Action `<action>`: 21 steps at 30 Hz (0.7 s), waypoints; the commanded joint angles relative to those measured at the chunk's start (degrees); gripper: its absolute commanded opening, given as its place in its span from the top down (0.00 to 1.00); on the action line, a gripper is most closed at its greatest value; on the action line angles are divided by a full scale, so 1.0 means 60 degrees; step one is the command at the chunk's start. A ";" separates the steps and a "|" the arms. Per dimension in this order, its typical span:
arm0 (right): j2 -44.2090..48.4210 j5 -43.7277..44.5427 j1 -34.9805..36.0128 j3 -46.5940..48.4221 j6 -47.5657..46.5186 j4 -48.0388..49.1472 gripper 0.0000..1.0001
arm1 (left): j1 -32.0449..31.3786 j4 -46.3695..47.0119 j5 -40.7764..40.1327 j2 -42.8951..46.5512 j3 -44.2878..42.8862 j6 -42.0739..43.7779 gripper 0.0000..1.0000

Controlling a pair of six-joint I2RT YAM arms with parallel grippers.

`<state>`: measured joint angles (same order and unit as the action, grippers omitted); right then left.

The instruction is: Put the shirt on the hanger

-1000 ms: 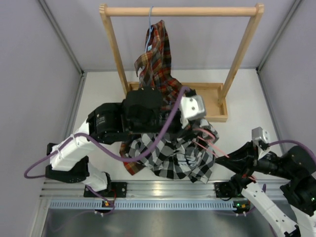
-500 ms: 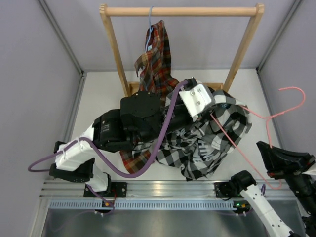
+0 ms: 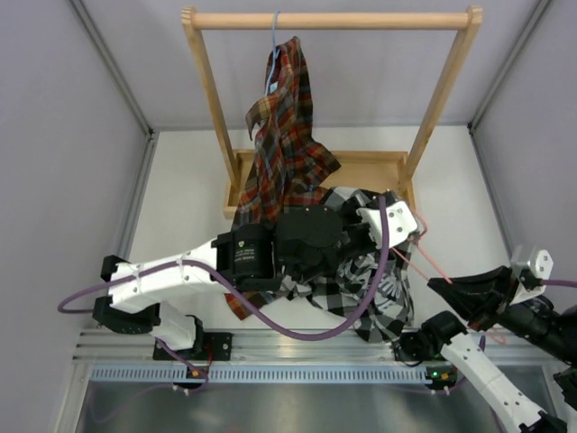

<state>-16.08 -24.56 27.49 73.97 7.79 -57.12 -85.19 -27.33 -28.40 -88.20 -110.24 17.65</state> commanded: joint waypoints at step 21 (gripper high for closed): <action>-0.2374 -0.5131 0.0180 -0.1607 -0.0507 0.3573 1.00 | -0.0055 -0.1288 0.0163 0.3070 0.2450 -0.0378 1.00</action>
<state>-29.61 -44.69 28.01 62.67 7.29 -42.50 -85.25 -35.09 -23.55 -69.84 -94.54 15.29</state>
